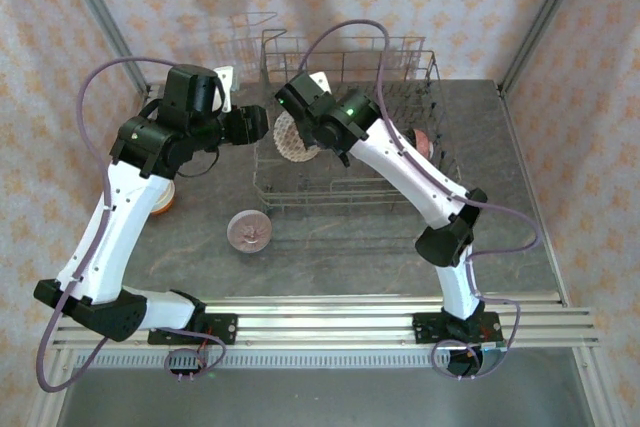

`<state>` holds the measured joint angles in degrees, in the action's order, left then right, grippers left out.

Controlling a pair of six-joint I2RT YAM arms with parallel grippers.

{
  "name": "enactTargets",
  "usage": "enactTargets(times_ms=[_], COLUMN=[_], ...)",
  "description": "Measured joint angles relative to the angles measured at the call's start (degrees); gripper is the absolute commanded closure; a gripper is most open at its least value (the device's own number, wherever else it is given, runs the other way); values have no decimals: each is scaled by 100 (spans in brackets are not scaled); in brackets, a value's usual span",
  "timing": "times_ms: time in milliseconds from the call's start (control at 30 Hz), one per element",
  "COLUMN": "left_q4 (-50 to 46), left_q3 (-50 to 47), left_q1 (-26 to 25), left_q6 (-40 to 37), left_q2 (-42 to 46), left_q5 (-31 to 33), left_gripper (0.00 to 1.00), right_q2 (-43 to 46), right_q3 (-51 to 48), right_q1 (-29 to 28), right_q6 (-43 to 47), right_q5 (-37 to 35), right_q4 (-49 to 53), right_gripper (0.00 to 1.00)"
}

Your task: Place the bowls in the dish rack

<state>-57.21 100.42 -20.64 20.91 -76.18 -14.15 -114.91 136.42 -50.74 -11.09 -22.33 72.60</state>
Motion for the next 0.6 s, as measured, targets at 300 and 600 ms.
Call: enactTargets(times_ms=[300, 600], left_q4=[125, 319], left_q3=[-140, -614], left_q1=[177, 372], left_q6=[-151, -151], left_q2=[149, 160], left_q5=[-42, -337], left_gripper=[43, 44], right_q2=[0, -439], right_q3=[0, 372], right_q1=[310, 634], right_q6=[-922, -1792], right_q5=[-1746, -2966], right_q4=[157, 824], right_gripper=[100, 100])
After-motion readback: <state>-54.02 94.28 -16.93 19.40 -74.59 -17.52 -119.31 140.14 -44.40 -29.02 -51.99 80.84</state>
